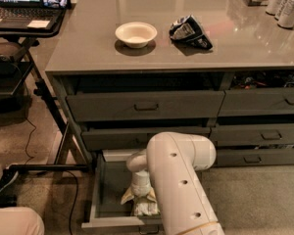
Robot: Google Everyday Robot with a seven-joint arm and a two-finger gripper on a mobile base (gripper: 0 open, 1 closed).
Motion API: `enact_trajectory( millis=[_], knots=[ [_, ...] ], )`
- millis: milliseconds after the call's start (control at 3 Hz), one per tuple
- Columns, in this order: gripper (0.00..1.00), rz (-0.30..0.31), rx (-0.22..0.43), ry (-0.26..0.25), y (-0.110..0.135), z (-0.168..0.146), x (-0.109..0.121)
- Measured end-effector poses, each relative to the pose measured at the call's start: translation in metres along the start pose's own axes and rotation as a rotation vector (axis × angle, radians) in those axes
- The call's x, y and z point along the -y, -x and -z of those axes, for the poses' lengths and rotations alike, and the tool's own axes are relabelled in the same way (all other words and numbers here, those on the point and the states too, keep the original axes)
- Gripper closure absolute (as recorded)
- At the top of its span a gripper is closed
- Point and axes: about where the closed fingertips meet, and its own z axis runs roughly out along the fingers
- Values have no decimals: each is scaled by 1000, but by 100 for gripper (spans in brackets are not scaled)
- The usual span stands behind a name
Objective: Pick green jalapeno chip bag from bottom drawer and place on counter
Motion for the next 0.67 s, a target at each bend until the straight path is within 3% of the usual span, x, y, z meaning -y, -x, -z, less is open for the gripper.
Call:
enact_trajectory(
  millis=[333, 667],
  knots=[
    [0, -10, 18, 51, 4, -7, -14],
    [0, -10, 18, 51, 4, -7, -14]
  ],
)
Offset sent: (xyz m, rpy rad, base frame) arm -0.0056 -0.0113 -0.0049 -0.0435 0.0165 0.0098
